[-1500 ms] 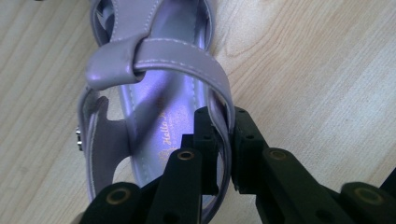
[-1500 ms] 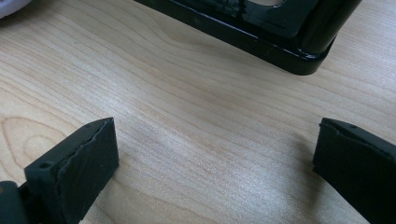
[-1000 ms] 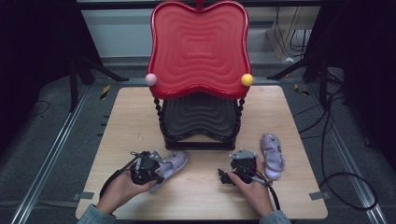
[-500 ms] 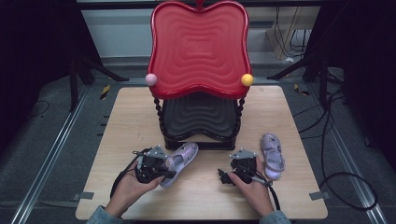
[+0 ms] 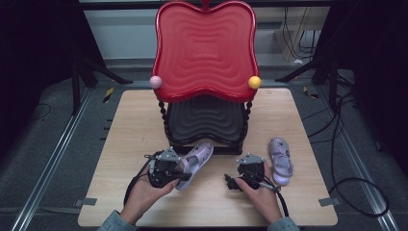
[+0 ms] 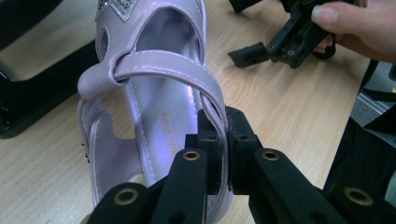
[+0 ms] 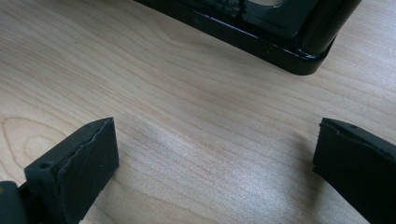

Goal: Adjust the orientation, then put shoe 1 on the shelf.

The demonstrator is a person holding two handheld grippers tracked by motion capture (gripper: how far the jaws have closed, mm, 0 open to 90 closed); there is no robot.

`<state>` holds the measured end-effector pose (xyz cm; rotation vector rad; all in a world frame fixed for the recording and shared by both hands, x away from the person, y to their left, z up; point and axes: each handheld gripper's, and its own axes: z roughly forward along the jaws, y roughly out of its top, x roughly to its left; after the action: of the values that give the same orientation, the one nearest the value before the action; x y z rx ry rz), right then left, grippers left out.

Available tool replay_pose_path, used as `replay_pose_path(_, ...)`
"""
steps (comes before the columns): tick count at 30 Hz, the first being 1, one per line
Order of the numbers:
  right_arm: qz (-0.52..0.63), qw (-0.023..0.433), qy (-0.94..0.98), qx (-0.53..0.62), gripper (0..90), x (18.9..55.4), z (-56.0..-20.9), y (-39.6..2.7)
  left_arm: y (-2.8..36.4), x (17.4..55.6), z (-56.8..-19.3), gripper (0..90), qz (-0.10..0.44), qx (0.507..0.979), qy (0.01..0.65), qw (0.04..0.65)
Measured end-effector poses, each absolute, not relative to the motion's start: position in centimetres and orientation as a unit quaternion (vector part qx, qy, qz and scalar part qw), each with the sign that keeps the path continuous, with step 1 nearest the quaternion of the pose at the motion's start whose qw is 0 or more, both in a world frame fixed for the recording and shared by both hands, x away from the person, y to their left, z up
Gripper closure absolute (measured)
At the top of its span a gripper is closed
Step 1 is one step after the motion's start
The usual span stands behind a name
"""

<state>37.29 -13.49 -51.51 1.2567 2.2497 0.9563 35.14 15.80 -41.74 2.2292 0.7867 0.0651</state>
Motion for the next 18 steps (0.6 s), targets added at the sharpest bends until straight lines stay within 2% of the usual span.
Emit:
replay_pose_path(11,0.341,0.195,0.803,0.448,0.5,37.3,-51.5,-13.5,15.6,35.1,-40.0,86.3,0.04,0.845,0.323,0.425)
replay_pose_path(18,0.342,0.194,0.802,0.449,0.5,37.3,-51.5,-13.5,14.9,36.2,-37.9,86.2,0.069,0.822,0.331,0.459)
